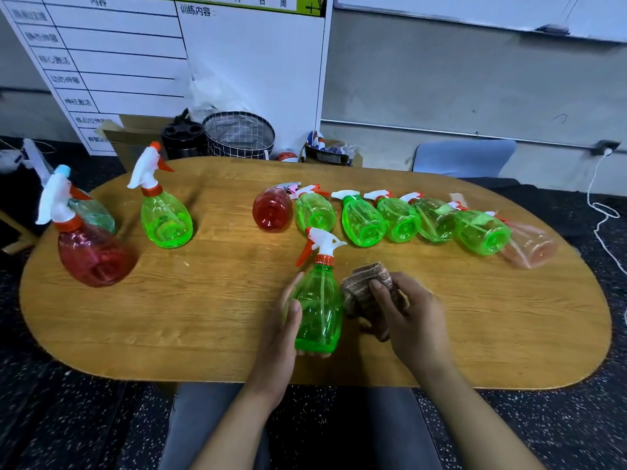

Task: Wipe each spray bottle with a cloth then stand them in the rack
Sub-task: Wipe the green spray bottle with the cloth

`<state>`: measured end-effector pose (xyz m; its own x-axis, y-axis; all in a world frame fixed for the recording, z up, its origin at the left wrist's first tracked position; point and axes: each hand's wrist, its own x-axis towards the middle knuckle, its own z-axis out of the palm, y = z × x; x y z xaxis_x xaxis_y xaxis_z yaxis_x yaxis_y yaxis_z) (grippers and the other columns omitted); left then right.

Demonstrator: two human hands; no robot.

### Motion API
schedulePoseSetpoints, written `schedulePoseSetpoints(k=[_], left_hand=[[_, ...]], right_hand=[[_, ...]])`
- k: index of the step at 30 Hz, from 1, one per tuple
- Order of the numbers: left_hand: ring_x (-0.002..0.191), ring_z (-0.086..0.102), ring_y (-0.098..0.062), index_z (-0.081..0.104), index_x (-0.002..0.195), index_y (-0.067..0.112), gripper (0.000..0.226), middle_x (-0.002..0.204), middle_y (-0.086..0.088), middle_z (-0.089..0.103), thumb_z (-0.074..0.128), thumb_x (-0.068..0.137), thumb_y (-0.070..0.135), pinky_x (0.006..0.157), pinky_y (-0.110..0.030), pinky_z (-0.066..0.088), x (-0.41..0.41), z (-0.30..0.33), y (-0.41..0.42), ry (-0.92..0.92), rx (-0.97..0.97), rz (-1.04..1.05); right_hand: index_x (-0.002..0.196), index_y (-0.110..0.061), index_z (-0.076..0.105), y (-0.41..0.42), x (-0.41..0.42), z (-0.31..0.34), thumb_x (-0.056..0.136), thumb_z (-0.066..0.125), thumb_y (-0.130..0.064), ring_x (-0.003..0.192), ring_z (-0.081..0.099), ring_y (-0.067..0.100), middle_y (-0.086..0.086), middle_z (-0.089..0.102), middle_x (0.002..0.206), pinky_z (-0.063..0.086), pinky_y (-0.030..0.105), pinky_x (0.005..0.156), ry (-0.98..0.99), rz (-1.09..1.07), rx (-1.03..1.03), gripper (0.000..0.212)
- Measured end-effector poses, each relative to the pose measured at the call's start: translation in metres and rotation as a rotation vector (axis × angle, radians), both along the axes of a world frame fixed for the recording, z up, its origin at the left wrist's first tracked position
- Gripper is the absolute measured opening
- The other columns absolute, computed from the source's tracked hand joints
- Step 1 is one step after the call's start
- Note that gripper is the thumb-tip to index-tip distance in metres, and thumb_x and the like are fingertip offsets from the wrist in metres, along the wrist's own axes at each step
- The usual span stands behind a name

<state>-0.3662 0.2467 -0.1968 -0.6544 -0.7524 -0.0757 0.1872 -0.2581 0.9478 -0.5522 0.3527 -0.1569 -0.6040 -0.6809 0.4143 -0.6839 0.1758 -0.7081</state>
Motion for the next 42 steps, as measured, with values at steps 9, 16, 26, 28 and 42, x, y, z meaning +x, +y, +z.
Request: schedulePoseSetpoints(k=[9,16,26,28,42], left_hand=[[0.138,0.060,-0.027,0.046,0.153,0.055,0.051,0.155,0.014,0.055,0.045,0.102,0.059,0.089,-0.062,0.062,0.002,-0.002,-0.001,-0.032,-0.022,0.017],[0.134,0.063,-0.027,0.047,0.153,0.054,0.050,0.156,0.010,0.054,0.044,0.103,0.054,0.075,-0.051,0.065,0.000,0.002,0.001,-0.018,-0.016,0.017],[0.153,0.042,-0.020,0.044,0.153,0.057,0.070,0.164,0.015,0.045,0.051,0.090,0.086,0.118,-0.067,0.041,0.000,-0.004,-0.003,-0.107,-0.101,0.021],[0.153,0.044,-0.021,0.045,0.154,0.053,0.065,0.163,0.010,0.048,0.052,0.095,0.078,0.121,-0.065,0.039,0.000,-0.005,-0.003,-0.063,-0.077,0.019],[0.152,0.045,-0.021,0.046,0.158,0.041,0.070,0.161,0.006,0.051,0.049,0.098,0.078,0.121,-0.063,0.038,-0.001,-0.004,-0.002,-0.079,-0.149,0.014]], right_hand=[[0.100,-0.023,0.073,-0.010,0.009,0.001,0.100,0.064,-0.032,0.079,0.060,0.003,-0.010,0.066,0.085,0.042,0.025,0.068,-0.070,-0.202,-0.189,0.013],[0.097,-0.006,0.075,-0.020,0.032,-0.001,0.104,0.058,-0.029,0.075,0.062,0.010,0.000,0.072,0.082,0.049,0.024,0.066,-0.695,0.182,-0.183,0.029],[0.111,-0.020,0.073,-0.043,0.055,-0.032,0.108,0.056,-0.021,0.097,0.071,0.017,0.002,0.077,0.106,0.055,0.043,0.089,-0.761,-0.041,-0.279,0.018],[0.127,-0.023,0.073,-0.042,0.064,-0.034,0.110,0.051,-0.035,0.120,0.068,0.013,-0.006,0.075,0.124,0.053,0.044,0.105,-0.755,0.024,-0.219,0.030],[0.144,-0.035,0.062,-0.044,0.050,-0.017,0.108,0.041,-0.045,0.095,0.057,0.003,-0.009,0.050,0.102,0.048,0.019,0.083,-0.094,0.111,-0.050,0.043]])
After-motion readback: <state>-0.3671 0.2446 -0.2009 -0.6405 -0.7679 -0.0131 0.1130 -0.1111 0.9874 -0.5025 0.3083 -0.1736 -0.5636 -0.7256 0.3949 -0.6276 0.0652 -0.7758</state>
